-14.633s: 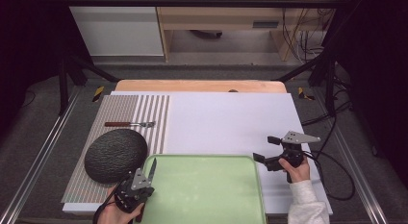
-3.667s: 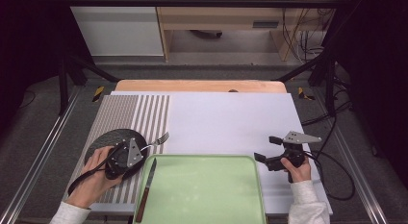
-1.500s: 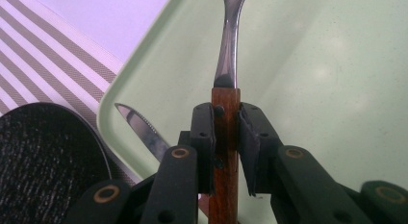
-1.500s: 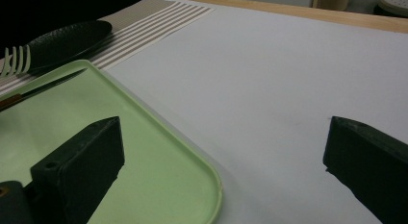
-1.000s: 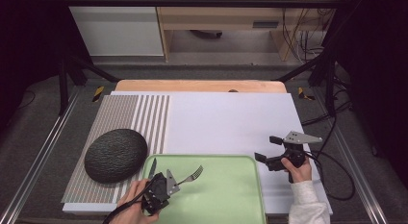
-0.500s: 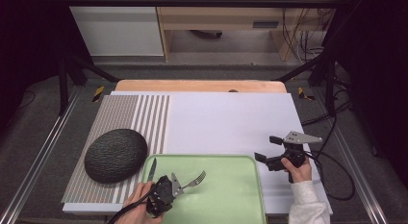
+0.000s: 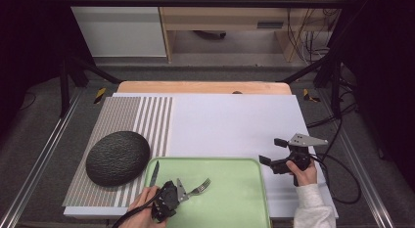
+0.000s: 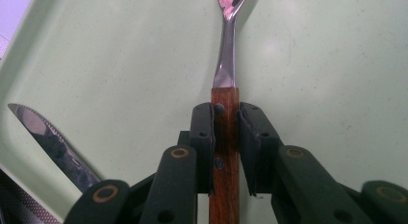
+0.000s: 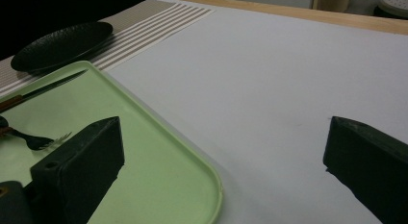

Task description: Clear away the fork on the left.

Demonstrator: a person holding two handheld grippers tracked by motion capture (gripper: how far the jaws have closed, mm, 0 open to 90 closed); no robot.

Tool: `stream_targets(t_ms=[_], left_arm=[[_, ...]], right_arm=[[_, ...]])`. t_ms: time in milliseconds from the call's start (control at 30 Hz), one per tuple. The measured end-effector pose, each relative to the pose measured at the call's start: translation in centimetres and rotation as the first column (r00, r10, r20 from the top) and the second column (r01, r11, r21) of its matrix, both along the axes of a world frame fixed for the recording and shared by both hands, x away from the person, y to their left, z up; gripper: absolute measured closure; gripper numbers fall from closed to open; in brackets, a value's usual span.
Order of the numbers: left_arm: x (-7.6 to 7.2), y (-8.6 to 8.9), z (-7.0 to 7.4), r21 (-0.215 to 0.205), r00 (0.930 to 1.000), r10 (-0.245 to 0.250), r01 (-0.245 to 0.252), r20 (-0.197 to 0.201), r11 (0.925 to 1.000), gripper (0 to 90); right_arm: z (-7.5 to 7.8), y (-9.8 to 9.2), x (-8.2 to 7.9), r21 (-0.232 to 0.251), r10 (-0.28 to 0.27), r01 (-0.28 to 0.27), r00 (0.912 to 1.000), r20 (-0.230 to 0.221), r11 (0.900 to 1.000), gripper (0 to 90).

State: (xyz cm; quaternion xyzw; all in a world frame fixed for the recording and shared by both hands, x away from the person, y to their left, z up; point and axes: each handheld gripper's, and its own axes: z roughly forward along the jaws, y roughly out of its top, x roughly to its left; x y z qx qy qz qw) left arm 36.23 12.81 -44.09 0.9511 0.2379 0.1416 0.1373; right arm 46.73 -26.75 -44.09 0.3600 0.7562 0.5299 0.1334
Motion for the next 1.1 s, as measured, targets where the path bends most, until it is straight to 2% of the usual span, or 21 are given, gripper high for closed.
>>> stream_targets(t_ms=[100,200,267,333,367,500,667,833,1000,1100], left_arm=[[0.0,0.1,0.1,-0.010,0.9999,-0.009,0.008,-0.006,0.9999,76.0],[0.0,0.4,0.5,-0.033,0.9998,-0.016,0.017,0.009,0.9993,73.9],[0.1,0.7,1.0,-0.082,0.9998,-0.018,0.019,0.006,0.9965,73.6],[0.2,0.8,1.2,-0.127,0.9998,-0.020,0.021,0.006,0.9917,74.4],[0.2,0.9,1.3,-0.165,0.9997,-0.024,0.025,0.009,0.9859,75.2],[0.5,0.8,1.1,-0.237,0.9986,-0.054,0.052,0.001,0.9701,79.1],[0.8,0.5,0.6,-0.268,0.9973,-0.073,0.070,-0.001,0.9609,87.0],[1.2,-0.1,0.3,-0.291,0.9957,-0.092,0.085,-0.010,0.9530,89.7],[1.5,-0.8,-0.1,-0.292,0.9941,-0.109,0.103,-0.002,0.9507,89.8],[1.6,-1.0,-0.4,-0.281,0.9927,-0.120,0.115,-0.002,0.9527,89.8]], right_arm=[[0.0,0.0,0.0,0.001,-0.001,0.001,1.0000,0.000,1.000,1.0],[0.0,0.0,0.0,0.001,-0.002,0.002,1.0000,0.001,1.000,1.0],[0.0,0.0,0.0,0.000,-0.003,0.003,1.0000,0.001,1.000,1.0],[0.0,0.0,0.0,-0.001,-0.002,0.002,1.0000,0.000,1.000,1.0],[0.0,0.0,0.0,-0.001,-0.002,0.002,1.0000,0.000,1.000,1.0],[0.0,0.0,0.0,-0.001,-0.003,0.003,1.0000,0.000,1.000,1.0],[0.0,0.0,0.0,0.000,-0.003,0.003,1.0000,0.001,1.000,1.0],[0.0,0.0,0.0,0.000,-0.003,0.003,1.0000,0.001,1.000,1.0],[0.0,0.0,0.0,0.000,-0.002,0.002,1.0000,0.000,1.000,1.0],[0.0,0.0,0.0,-0.001,-0.003,0.003,1.0000,0.001,1.000,1.0]])
